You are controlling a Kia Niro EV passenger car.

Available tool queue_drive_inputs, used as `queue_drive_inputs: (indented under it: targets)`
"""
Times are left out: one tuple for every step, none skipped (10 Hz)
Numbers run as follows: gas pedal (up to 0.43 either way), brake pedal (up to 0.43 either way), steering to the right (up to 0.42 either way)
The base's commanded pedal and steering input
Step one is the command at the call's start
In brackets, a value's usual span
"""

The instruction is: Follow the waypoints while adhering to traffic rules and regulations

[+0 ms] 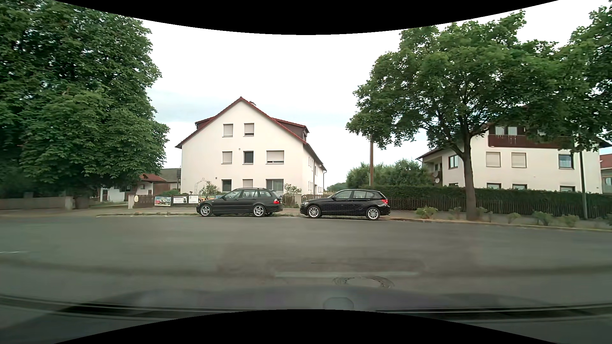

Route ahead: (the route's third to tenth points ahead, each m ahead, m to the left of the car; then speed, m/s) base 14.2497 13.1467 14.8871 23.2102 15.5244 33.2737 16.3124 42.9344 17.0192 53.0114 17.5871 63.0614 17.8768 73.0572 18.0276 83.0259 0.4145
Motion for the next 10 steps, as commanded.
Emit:
queue_drive_inputs:
  targets:
    - [0.0, 0.006, -0.031]
    - [0.0, 0.0, -0.031]
    - [0.0, 0.0, -0.03]
    - [0.0, 0.006, -0.031]
    - [0.0, 0.006, -0.031]
    - [0.0, 0.006, -0.031]
    - [0.0, 0.0, -0.031]
    - [0.0, 0.0, -0.031]
    - [0.0, 0.0, -0.031]
    - [0.0, 0.0, -0.031]
